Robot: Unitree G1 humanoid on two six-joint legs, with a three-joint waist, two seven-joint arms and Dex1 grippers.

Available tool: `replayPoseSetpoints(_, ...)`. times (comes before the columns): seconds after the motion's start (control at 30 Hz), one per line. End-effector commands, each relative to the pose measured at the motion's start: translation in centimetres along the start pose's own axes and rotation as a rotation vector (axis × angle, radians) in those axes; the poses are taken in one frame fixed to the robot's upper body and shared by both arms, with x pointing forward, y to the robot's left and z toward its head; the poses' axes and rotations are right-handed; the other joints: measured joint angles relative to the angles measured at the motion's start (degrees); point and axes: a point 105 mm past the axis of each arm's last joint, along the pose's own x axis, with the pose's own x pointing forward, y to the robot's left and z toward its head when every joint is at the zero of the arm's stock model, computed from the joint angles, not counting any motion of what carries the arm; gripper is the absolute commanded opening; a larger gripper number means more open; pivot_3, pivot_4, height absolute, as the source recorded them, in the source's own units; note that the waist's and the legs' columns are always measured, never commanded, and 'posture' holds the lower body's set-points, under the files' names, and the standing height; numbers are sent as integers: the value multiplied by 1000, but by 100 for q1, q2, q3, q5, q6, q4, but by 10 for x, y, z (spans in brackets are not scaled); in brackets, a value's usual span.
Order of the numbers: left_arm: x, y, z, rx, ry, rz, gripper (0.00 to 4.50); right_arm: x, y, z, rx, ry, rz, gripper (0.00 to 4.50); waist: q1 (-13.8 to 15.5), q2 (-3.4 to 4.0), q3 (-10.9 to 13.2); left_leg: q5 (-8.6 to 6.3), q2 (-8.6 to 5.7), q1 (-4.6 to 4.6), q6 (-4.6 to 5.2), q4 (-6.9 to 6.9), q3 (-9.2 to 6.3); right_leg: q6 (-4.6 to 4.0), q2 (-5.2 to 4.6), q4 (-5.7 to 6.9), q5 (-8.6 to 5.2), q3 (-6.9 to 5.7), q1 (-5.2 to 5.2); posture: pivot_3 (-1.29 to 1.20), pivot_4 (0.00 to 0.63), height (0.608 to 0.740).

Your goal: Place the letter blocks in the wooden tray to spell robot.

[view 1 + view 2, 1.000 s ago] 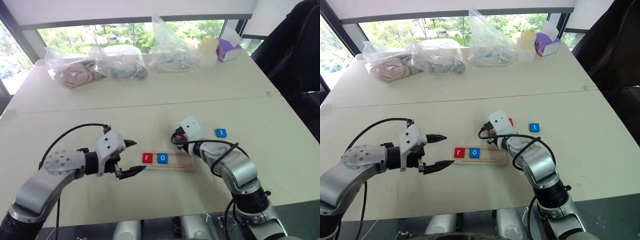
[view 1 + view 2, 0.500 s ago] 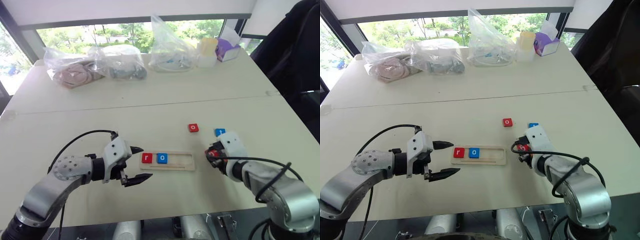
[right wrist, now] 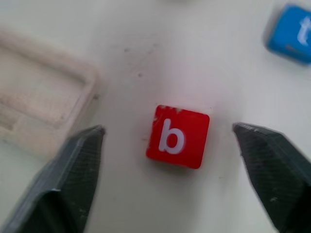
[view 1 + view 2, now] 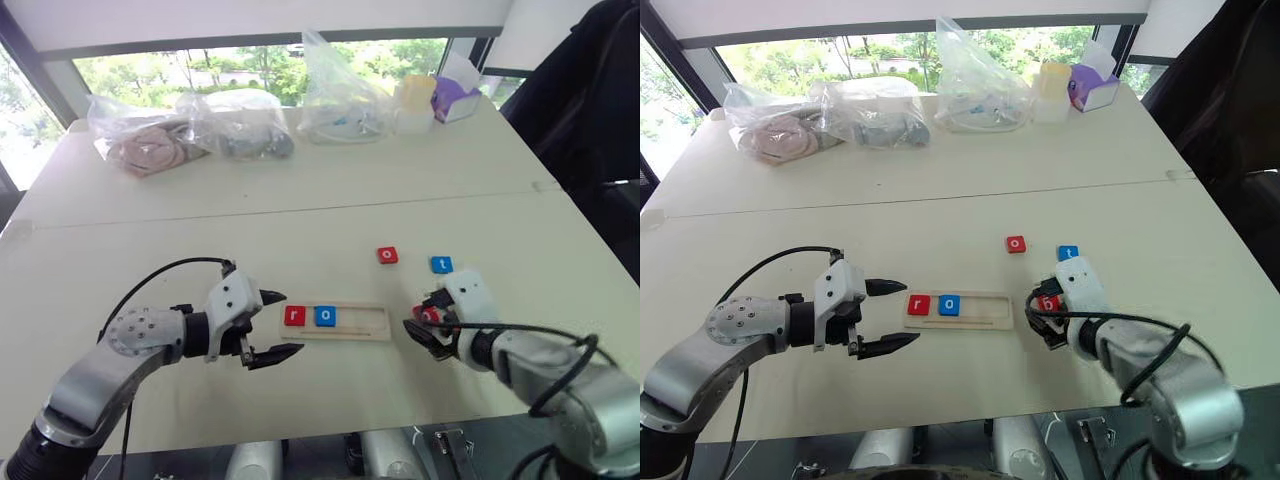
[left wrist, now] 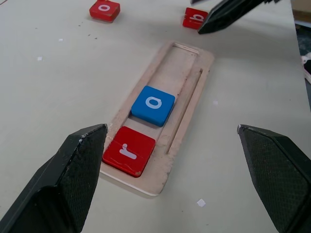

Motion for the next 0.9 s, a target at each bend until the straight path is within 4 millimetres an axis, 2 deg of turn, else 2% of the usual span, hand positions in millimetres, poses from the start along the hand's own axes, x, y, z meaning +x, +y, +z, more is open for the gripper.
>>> replayPoseSetpoints(0.03,-3,-6,7,29,-25,-8,4500,-15,7,17,-162,-47,224,4174,14,-16,2,-2,-1,1,3,-4,-1,0,0,-3,0,-1,2,0,150,740)
replayPoseSetpoints(0.13,-4,-7,6,29,-22,1,4500,-21,-10,25,-380,-129,346,4174,20,-27,5,-30,3,2,53,-1,-4,2,13,-4,-4,-4,3,0,150,740)
replayPoseSetpoints(0.2,-6,-7,6,31,-17,7,4500,-20,-18,25,-447,-155,401,4174,15,-30,8,-32,3,2,57,1,1,5,12,-4,-5,-3,3,0,150,740)
replayPoseSetpoints(0.3,-10,-7,5,30,-9,16,4500,-17,-22,24,-477,-180,501,4174,-7,-32,10,-32,3,3,57,12,17,6,10,0,-3,5,3,0,150,740)
replayPoseSetpoints(0.53,-16,-13,7,24,-2,32,4500,2,-31,15,-506,-197,574,4174,29,-32,11,-32,4,6,56,14,21,4,9,5,-2,11,4,0,150,740)
replayPoseSetpoints(0.8,-20,-15,11,18,2,56,4500,24,-32,-24,-588,-91,605,4174,32,-32,11,-32,3,7,56,18,22,1,7,8,2,14,6,0,150,740)
replayPoseSetpoints(0.9,-22,-14,9,20,13,64,4500,31,-36,-23,-579,-110,569,4174,13,-32,10,-32,4,15,56,19,27,-1,9,14,3,20,8,0,150,740)
